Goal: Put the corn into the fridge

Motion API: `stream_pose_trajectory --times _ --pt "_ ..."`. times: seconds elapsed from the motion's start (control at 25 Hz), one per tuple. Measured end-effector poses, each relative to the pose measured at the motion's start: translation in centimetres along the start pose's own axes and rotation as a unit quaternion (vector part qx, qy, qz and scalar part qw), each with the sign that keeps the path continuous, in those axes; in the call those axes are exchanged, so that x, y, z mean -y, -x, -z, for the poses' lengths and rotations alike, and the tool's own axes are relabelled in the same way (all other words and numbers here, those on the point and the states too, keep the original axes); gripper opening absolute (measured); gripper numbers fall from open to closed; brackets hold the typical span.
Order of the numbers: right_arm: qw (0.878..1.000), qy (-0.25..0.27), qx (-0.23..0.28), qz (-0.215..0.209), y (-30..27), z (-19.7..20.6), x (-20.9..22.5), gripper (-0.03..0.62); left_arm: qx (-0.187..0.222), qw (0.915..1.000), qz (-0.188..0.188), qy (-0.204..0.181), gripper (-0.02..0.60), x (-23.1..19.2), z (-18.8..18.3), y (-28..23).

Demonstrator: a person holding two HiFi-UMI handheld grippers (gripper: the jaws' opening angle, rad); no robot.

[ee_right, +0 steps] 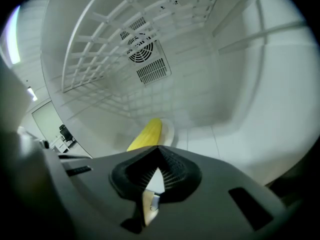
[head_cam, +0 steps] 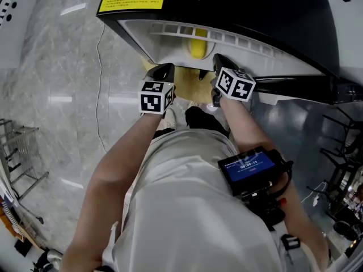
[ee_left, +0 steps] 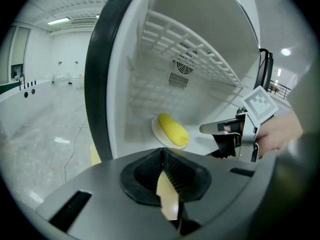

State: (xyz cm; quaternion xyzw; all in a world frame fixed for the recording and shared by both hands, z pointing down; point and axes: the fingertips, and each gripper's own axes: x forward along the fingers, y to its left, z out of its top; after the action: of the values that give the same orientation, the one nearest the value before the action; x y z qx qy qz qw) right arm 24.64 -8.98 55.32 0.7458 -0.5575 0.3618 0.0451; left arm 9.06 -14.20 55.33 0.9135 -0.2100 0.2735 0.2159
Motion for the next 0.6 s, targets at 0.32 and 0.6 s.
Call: stream_pose_trajectory --times 0.32,0.6 --pt "0.999 -0.018 0.016 -0.029 3.7 0.8 -2.0 0.008 0.012 0.9965 0.08 0.019 0.008 2.5 0.2 2.7" --pt "0.996 -0.013 0.047 -0.069 7.2 0.7 -4.2 0.008 0.047 0.9867 0.156 0.004 0.008 5.2 -1.3 5.5"
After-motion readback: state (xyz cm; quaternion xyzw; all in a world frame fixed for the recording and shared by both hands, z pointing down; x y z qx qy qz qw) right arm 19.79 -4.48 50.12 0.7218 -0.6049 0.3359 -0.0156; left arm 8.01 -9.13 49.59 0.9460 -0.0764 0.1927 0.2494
